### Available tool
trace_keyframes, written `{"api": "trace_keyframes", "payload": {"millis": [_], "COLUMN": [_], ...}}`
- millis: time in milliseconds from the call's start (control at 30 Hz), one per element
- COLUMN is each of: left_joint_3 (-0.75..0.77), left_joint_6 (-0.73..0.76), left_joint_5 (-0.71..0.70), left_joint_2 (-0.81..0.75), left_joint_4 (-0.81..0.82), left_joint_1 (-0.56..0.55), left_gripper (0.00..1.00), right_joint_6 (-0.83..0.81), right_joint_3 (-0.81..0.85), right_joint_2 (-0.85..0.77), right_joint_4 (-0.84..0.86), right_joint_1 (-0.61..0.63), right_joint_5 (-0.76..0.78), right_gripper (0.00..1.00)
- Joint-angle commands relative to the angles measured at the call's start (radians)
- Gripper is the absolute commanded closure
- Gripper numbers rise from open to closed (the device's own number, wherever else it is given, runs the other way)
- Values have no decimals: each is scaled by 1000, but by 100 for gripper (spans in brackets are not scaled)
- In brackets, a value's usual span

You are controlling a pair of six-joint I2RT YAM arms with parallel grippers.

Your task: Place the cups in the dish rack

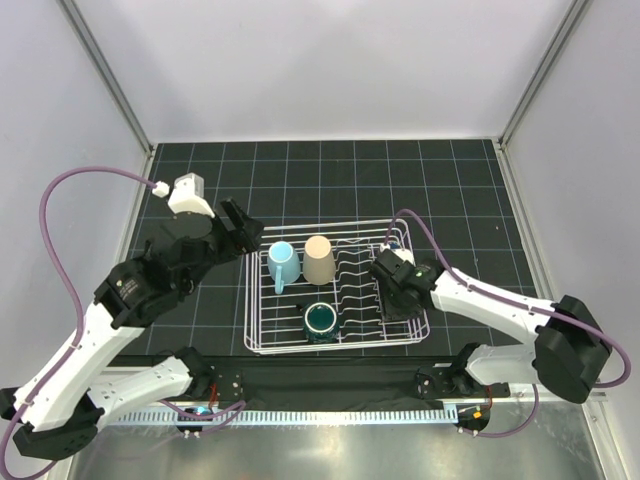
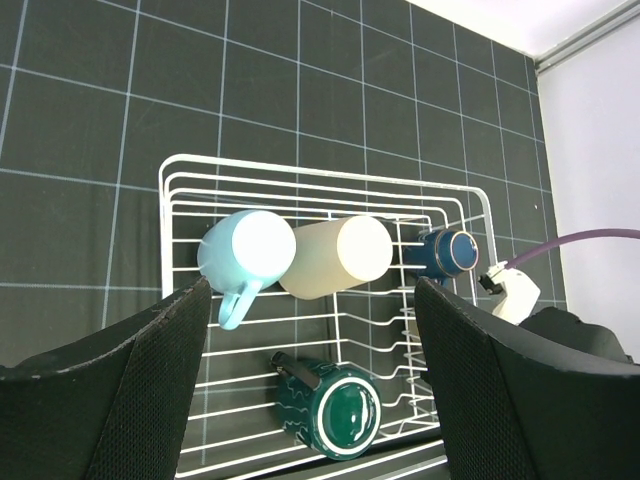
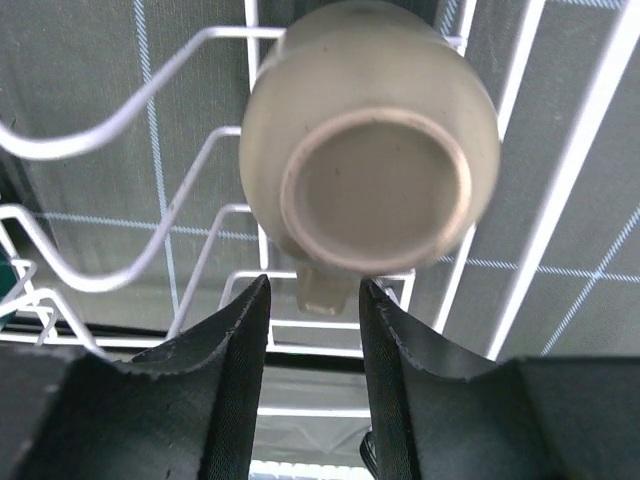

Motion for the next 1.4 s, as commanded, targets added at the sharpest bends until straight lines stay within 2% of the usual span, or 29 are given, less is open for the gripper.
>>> {"api": "trace_keyframes", "payload": {"millis": [0, 167, 367, 567, 733, 867, 967, 1133, 1367], "left_joint_3": [31, 29, 28, 12, -5, -58, -104, -156, -227], "left_joint_6": [-12, -18, -32, -44, -76, -112, -141, -188, -237], "left_joint_5": [0, 6, 22, 77, 123, 154, 183, 218, 175], "left_joint_2": [-14, -9, 1, 20, 15, -11, -35, -81, -218], "left_joint_4": [-8, -8, -4, 6, -13, 7, 38, 61, 79], "left_joint_1": [-4, -4, -4, -4, -4, -4, -4, -4, -4], "left_gripper": [21, 20, 20, 18, 8, 5, 5, 4, 4], "right_joint_6": [10, 13, 3, -43, -81, -99, -89, -75, -43], "right_joint_3": [54, 90, 146, 241, 392, 458, 493, 551, 479], "right_joint_2": [-54, -95, -135, -154, -143, -146, -123, -99, -181], "right_joint_4": [-41, -92, -135, -159, -199, -155, -113, -120, 3], "right_joint_1": [9, 11, 10, 10, 10, 8, -6, -7, -9], "right_joint_5": [31, 49, 63, 82, 134, 134, 82, 79, 19], "right_gripper": [57, 57, 46, 30, 12, 1, 0, 0, 0]}}
